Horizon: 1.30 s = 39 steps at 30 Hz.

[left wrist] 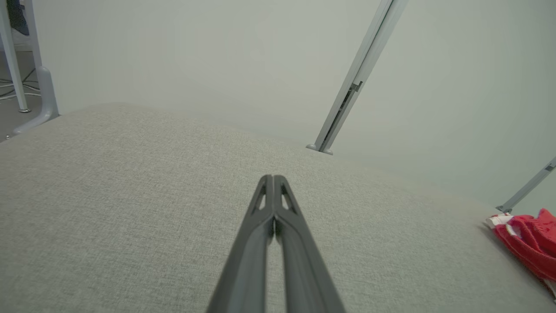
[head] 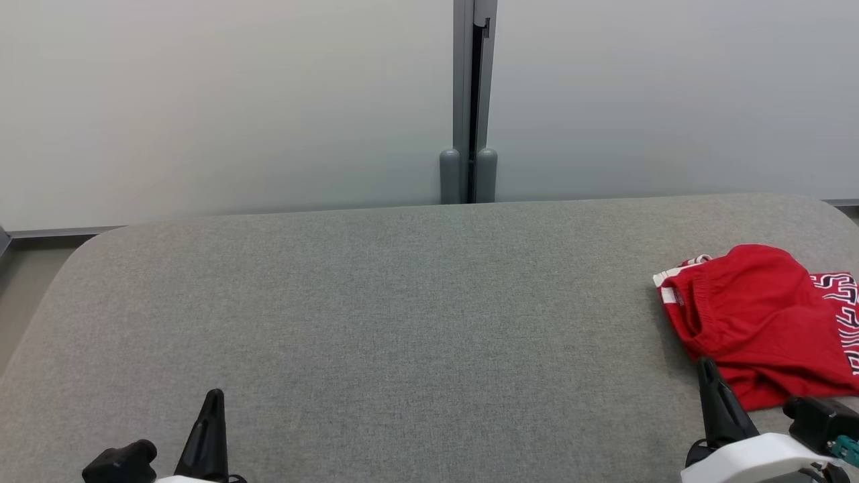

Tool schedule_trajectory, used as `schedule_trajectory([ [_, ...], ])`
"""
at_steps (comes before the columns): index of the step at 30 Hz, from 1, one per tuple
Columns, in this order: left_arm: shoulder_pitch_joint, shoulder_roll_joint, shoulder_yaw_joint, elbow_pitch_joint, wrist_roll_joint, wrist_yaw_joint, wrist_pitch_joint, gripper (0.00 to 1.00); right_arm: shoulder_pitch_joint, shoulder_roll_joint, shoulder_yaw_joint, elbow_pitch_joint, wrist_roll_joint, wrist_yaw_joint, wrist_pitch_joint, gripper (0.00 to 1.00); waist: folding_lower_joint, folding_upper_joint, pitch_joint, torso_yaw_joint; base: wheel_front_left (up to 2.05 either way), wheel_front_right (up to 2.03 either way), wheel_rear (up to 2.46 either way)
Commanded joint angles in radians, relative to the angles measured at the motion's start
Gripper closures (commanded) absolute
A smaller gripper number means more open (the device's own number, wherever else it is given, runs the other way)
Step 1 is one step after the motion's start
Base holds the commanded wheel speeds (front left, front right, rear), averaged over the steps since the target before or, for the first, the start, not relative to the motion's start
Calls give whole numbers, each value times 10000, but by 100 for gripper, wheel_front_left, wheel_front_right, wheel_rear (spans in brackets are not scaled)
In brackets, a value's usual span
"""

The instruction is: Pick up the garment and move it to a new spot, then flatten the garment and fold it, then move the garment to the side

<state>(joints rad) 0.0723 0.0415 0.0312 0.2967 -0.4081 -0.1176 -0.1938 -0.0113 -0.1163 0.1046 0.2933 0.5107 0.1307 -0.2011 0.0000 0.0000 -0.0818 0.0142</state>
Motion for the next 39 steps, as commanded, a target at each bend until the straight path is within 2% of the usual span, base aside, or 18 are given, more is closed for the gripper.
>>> schedule_trajectory([
  [1, -407, 62, 80, -212, -544, -24, 99, 100, -303, -24, -145, -216, 513, 0, 139, 100, 0, 0, 15, -3, 0, 0, 0],
  [10, -587, 69, 159, -282, -2027, -41, 461, 100, -402, 60, -407, -260, 1862, 0, 525, 100, 0, 0, 83, -14, 0, 0, 0],
  [39, -1079, 87, 417, -388, -5785, -81, 1441, 100, -651, 281, -1089, -368, 5296, 1, 1519, 100, 0, 0, 292, -49, 0, 0, 0],
])
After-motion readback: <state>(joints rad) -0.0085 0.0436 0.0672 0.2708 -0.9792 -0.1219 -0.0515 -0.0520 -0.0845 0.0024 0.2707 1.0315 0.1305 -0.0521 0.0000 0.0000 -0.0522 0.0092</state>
